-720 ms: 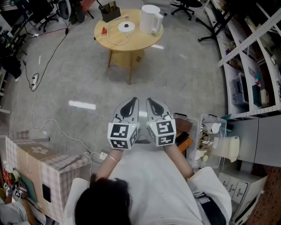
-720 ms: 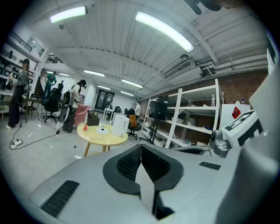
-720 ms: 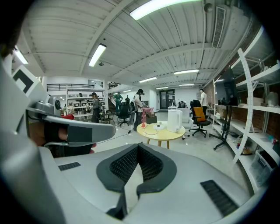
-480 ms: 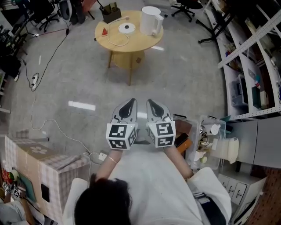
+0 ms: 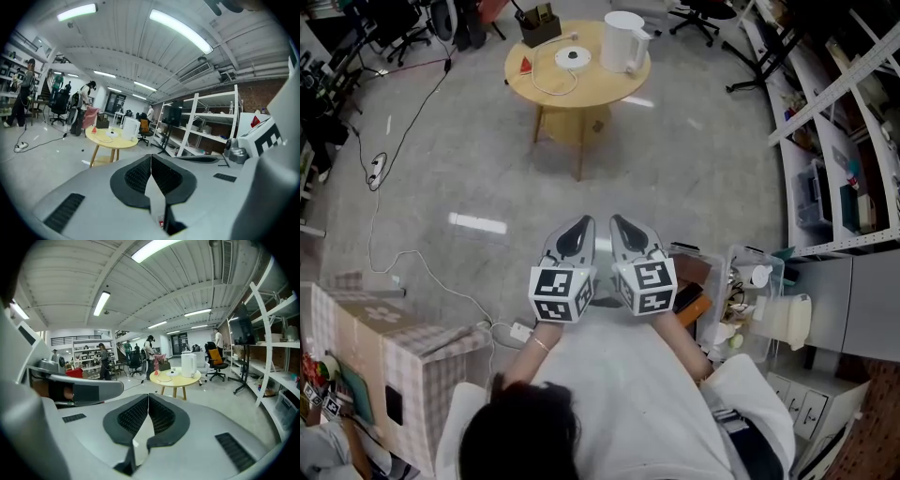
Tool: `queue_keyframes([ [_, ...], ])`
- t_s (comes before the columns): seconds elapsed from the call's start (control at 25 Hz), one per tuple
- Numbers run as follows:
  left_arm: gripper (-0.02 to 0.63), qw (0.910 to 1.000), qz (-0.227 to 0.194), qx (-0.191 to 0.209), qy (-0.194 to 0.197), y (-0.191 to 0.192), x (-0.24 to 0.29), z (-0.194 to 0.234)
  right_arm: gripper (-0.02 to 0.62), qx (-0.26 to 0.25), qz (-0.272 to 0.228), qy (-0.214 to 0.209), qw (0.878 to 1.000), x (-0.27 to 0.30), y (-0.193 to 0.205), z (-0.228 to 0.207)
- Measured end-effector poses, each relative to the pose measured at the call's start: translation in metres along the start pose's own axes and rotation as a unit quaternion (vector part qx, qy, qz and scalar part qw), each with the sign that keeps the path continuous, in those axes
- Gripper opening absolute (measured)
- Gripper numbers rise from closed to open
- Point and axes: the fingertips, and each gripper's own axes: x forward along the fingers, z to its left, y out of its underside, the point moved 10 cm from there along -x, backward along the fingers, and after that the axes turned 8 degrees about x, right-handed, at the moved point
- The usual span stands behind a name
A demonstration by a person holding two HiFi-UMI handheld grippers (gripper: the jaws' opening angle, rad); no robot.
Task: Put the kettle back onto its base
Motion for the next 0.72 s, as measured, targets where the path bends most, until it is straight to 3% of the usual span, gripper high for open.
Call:
queue_keyframes([
  [0.72,0.026,0.9998,0.017,-0.004,0.004,0.0,0.024,0.013,0.026,-0.007,0.007,0.027,1.0,0.016,-0.005,-0.015],
])
